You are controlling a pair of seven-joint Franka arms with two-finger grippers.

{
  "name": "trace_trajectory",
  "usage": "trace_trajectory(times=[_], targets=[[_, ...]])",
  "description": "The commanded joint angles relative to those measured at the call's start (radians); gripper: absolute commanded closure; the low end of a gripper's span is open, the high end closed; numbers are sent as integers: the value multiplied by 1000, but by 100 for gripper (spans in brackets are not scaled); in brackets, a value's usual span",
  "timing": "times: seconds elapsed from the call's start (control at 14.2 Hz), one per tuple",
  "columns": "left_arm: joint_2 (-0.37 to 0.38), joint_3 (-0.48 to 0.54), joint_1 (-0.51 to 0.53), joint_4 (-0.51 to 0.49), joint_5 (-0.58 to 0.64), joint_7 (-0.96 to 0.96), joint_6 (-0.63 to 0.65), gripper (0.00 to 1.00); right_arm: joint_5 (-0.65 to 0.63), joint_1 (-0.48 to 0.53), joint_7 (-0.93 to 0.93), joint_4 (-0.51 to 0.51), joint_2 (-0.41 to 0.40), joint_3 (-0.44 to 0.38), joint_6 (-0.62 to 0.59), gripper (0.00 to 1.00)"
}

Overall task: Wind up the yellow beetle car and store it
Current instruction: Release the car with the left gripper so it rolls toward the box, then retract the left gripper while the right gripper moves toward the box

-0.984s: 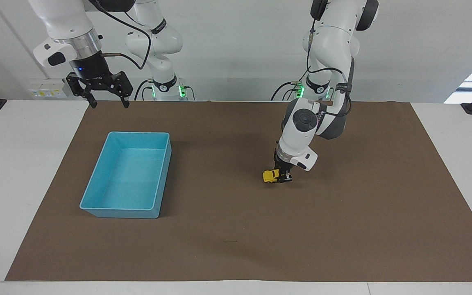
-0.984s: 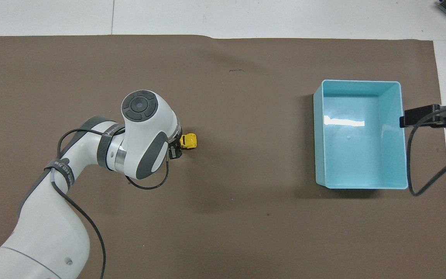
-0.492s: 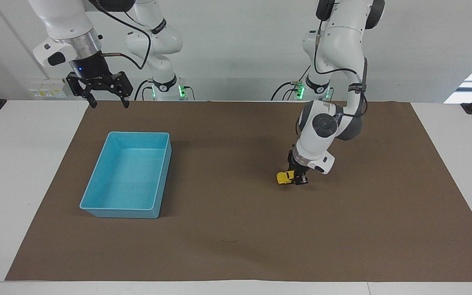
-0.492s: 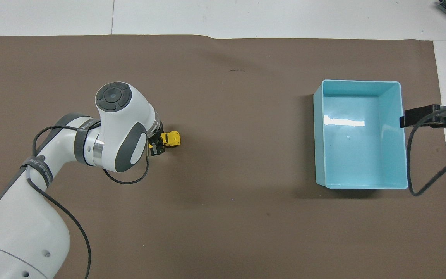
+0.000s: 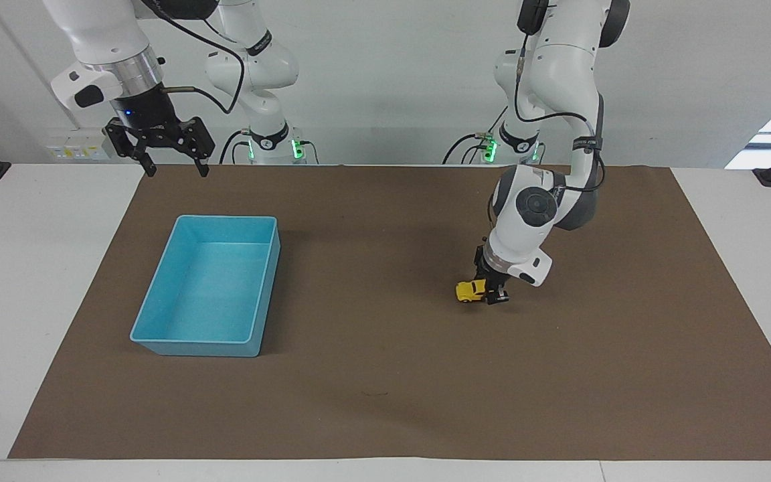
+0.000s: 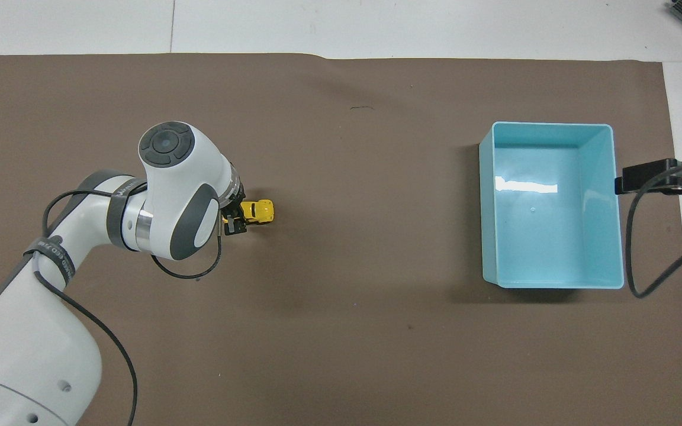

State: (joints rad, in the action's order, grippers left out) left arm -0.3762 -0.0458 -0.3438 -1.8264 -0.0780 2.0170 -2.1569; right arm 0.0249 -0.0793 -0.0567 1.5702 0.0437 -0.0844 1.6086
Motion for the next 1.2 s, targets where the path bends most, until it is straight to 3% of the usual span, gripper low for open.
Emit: trace_trajectory(times=[0.0, 0.84, 1.12], targets=[[74, -5, 16, 13, 15, -33, 98, 0, 15, 9, -8, 10, 7, -2, 5, 0], [148, -2, 49, 73, 67, -335, 104, 0, 15, 9, -8, 10, 7, -2, 4, 0], [195, -2, 92, 72, 58, -685, 114, 0, 16, 9, -8, 10, 7, 0, 4, 0]])
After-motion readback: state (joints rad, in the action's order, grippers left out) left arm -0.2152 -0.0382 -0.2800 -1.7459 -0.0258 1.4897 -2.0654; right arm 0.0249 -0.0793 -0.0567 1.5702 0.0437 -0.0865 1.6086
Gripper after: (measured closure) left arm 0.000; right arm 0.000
